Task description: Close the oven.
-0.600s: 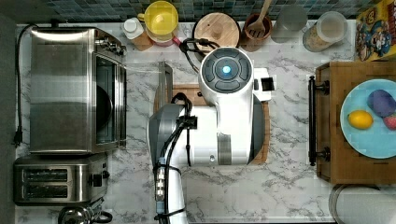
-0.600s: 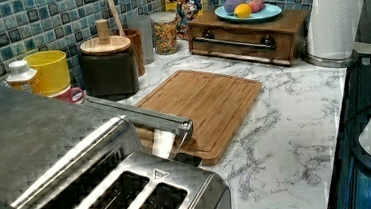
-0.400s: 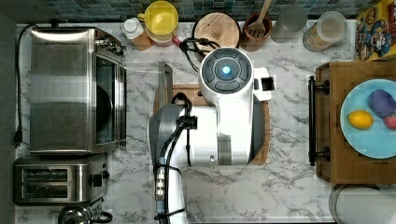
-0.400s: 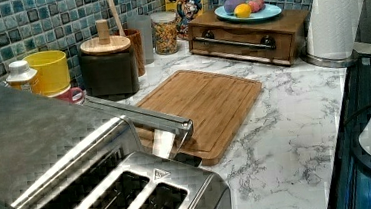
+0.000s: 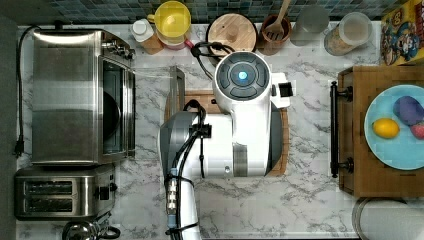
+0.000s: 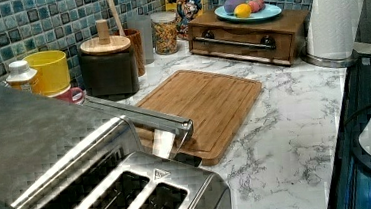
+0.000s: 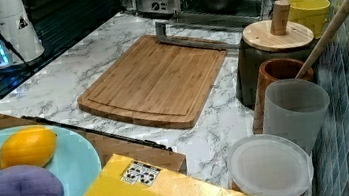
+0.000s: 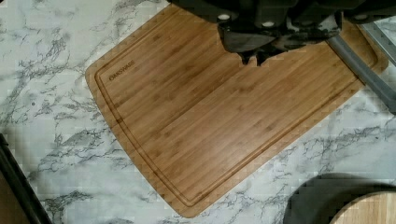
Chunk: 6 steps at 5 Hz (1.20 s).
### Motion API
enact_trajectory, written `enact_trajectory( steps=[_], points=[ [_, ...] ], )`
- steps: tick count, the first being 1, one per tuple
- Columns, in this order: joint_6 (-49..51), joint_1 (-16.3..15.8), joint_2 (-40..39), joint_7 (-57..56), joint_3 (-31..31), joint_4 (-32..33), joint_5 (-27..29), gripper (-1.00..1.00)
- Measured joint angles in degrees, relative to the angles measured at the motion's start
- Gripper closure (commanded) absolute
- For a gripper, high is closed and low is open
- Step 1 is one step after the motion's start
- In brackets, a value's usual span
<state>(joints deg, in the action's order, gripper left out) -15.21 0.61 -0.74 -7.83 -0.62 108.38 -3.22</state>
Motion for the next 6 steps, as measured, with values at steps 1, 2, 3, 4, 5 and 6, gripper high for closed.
enact_trajectory(
  steps=[1, 2, 3, 4, 5, 6],
  points=[
    [-2.36, 0.01, 0.26, -11.13, -0.27, 1.96, 3.10, 1.00],
    [-5.39, 0.01, 0.43, -25.94, -0.77, 5.71, 12.03, 1.00],
    [-8.50, 0.08, 0.82, -34.75, -1.32, 11.13, 15.94, 1.00],
    [-11.88, 0.59, 0.16, -40.49, -1.39, 15.05, 20.83, 1.00],
    [-11.79, 0.73, -1.91, -46.98, -2.48, 15.72, 25.58, 1.00],
    [-9.50, 1.93, -3.99, -56.86, -3.42, 15.72, 32.03, 1.00]
  ],
)
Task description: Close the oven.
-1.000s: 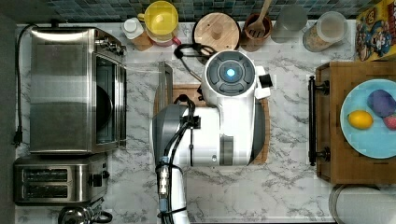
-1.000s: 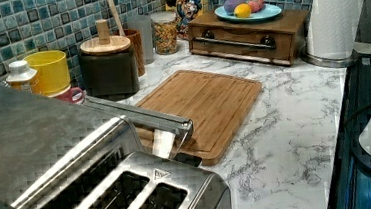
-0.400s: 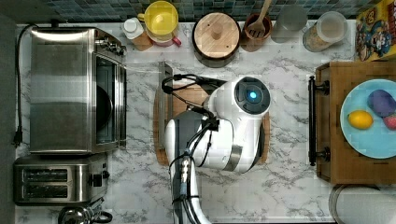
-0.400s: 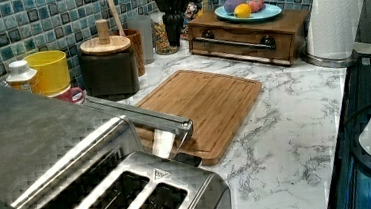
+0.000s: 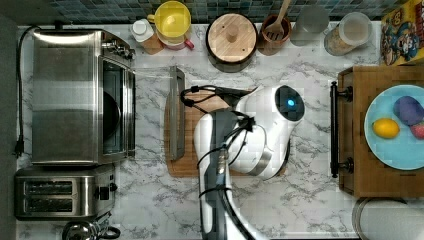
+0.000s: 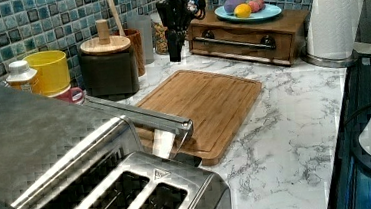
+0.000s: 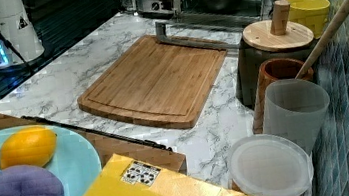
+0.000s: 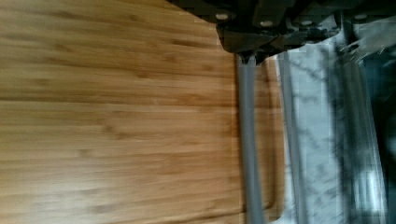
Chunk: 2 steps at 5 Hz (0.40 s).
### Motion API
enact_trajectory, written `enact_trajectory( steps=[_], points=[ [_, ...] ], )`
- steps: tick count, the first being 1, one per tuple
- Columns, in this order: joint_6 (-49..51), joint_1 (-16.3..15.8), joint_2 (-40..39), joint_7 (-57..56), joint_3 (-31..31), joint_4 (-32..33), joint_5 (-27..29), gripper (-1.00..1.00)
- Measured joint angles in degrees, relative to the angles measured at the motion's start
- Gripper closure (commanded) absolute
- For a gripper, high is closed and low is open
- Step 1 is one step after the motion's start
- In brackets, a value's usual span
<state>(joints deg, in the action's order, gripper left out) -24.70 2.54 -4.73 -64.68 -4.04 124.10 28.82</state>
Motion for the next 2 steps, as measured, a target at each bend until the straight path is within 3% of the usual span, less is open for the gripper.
enact_trajectory(
  steps=[1, 2],
  points=[
    [0.97, 0.31, -2.82, -9.06, -1.93, -0.11, 7.75, 1.00],
    [-0.85, 0.37, -6.67, -12.81, -3.86, -0.22, 10.27, 1.00]
  ],
)
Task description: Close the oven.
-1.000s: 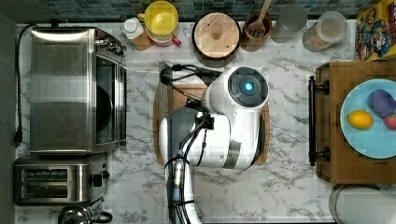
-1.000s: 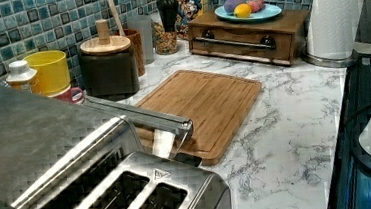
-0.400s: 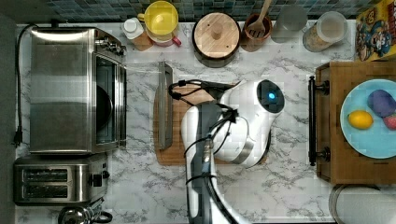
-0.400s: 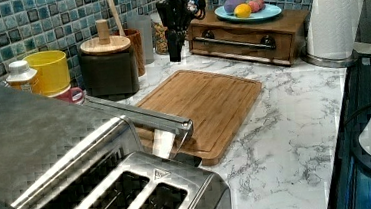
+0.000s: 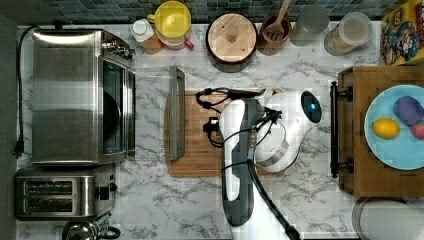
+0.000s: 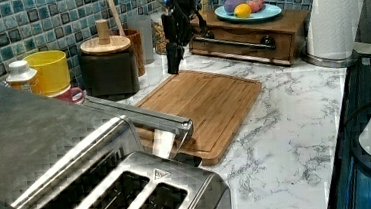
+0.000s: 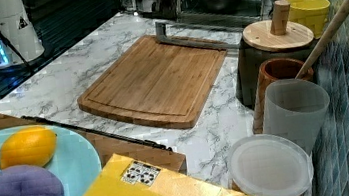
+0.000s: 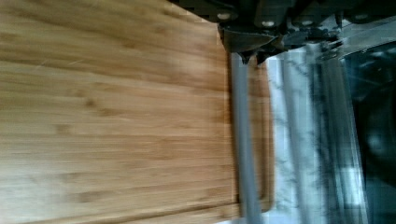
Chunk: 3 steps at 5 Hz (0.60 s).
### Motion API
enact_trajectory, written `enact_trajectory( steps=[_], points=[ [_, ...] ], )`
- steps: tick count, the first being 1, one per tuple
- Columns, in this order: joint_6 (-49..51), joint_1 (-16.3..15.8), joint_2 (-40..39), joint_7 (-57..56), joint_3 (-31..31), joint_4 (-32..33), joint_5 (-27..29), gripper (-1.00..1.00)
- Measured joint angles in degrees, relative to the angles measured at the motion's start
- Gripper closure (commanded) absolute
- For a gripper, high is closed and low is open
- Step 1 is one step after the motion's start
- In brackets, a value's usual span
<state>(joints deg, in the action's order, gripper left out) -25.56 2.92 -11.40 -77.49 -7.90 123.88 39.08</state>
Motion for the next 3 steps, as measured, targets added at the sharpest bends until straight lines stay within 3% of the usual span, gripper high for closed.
enact_trajectory(
  steps=[2, 3],
  points=[
    [-4.41, 0.06, -8.07, -10.07, 0.00, -0.22, 11.69, 1.00],
    [-5.02, 0.89, -11.26, -12.31, 1.93, -0.78, 14.58, 1.00]
  ],
)
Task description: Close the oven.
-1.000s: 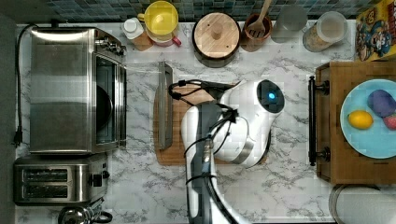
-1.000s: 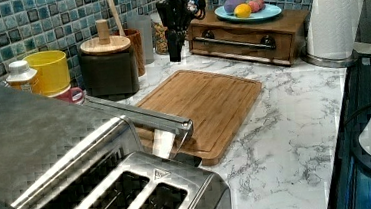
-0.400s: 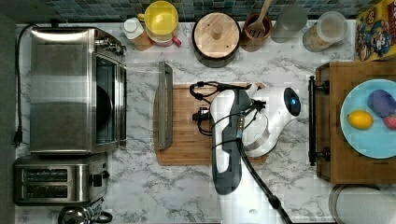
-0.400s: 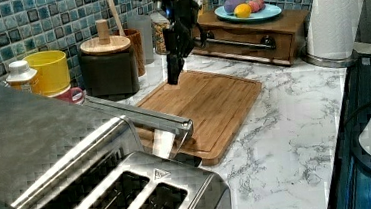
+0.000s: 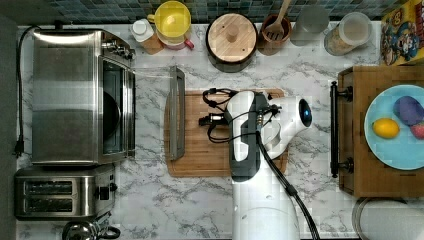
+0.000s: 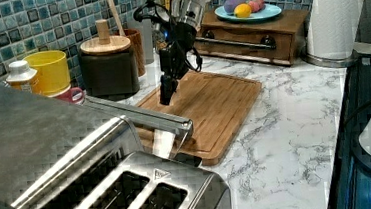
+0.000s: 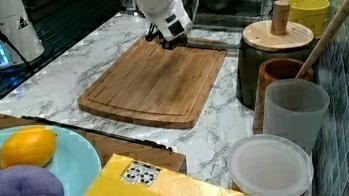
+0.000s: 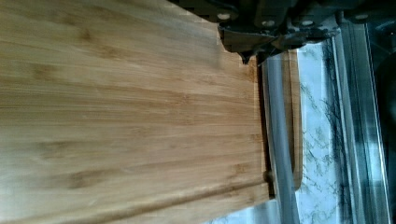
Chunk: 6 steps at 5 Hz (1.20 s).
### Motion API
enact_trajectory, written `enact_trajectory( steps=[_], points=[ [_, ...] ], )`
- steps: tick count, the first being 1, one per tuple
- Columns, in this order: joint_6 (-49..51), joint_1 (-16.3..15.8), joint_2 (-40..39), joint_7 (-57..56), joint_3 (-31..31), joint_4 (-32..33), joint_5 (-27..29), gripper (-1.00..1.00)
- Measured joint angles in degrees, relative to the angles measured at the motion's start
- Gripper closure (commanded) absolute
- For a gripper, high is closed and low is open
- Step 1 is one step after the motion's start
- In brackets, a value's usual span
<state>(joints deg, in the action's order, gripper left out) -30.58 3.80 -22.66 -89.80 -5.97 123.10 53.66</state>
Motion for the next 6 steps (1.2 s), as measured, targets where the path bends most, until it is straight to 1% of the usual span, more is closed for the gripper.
enact_trajectory(
  steps=[1, 3, 5, 6],
  points=[
    [-0.25, 0.20, -1.73, -0.73, 1.96, 0.11, 3.44, 1.00],
    [-1.34, -0.04, -2.06, -1.29, 6.20, 0.22, 10.74, 1.00],
    [-2.52, -0.07, -2.28, -2.41, 5.91, 0.22, 10.58, 1.00],
    [-2.04, 0.36, -2.04, -2.41, 6.37, 0.45, 13.32, 1.00]
  ],
)
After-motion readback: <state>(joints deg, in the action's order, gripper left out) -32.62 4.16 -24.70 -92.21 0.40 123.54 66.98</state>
